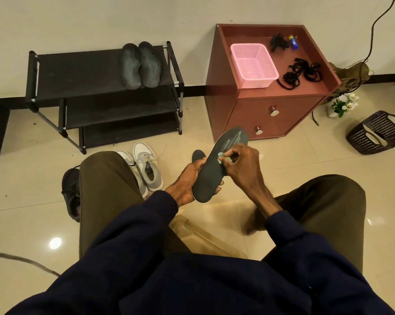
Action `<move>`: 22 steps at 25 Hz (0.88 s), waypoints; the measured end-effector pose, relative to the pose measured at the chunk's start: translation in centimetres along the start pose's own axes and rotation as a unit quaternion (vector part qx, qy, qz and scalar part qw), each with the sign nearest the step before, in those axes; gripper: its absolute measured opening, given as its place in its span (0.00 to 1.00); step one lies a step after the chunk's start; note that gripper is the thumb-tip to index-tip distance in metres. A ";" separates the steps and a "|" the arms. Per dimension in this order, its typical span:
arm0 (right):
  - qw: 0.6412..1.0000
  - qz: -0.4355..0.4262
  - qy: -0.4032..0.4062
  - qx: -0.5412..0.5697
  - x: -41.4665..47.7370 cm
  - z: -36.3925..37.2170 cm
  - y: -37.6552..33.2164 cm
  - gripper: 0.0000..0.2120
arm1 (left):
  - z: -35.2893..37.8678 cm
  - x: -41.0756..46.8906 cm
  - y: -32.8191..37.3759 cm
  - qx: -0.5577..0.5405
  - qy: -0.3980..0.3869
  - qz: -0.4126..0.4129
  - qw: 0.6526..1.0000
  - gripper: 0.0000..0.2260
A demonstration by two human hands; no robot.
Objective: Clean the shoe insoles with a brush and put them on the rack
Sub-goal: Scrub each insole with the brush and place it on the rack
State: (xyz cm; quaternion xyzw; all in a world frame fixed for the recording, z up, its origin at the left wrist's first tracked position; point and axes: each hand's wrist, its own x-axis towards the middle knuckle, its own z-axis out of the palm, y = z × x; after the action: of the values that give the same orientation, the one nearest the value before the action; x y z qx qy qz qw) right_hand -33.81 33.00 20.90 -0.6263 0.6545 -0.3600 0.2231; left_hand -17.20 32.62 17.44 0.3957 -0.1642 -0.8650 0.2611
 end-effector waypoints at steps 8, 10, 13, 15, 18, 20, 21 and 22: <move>0.987 -0.004 -0.152 0.047 -2.6 0.6 -2.0 0.04 | -0.3 0.4 -0.5 -0.011 0.053 -0.007 0.998 0.22; 0.995 -0.006 -0.095 0.029 -1.6 0.5 -1.6 0.04 | -0.3 0.3 -0.2 0.004 0.046 -0.003 0.999 0.24; 0.999 0.046 0.011 0.012 0.0 -0.6 0.2 0.03 | 0.0 0.3 -0.5 0.034 0.007 -0.002 0.999 0.27; 0.998 0.060 0.026 0.008 -0.1 -0.6 0.6 0.03 | -0.3 0.5 -0.6 0.046 0.014 -0.010 0.999 0.27; 0.994 0.045 -0.081 0.061 -1.9 0.3 -1.0 0.04 | -0.6 0.5 -0.7 0.032 0.034 -0.012 0.999 0.27; 0.978 0.026 -0.187 0.086 -2.7 0.5 -2.4 0.04 | -0.4 0.3 -0.6 0.026 0.057 -0.010 0.998 0.22; 0.973 0.014 -0.217 0.072 -2.6 0.4 -2.6 0.04 | -0.3 0.2 -0.6 0.019 0.062 -0.012 0.998 0.21; 0.974 0.008 -0.220 0.057 -2.3 0.2 -2.5 0.04 | -0.2 0.2 -0.6 0.012 0.065 -0.011 0.998 0.21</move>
State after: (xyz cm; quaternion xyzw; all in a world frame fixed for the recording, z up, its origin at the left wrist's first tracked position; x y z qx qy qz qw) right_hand -31.75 35.36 22.30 -0.6707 0.5732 -0.2486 0.3997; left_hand -17.28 32.97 16.90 0.4561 -0.1528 -0.8383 0.2565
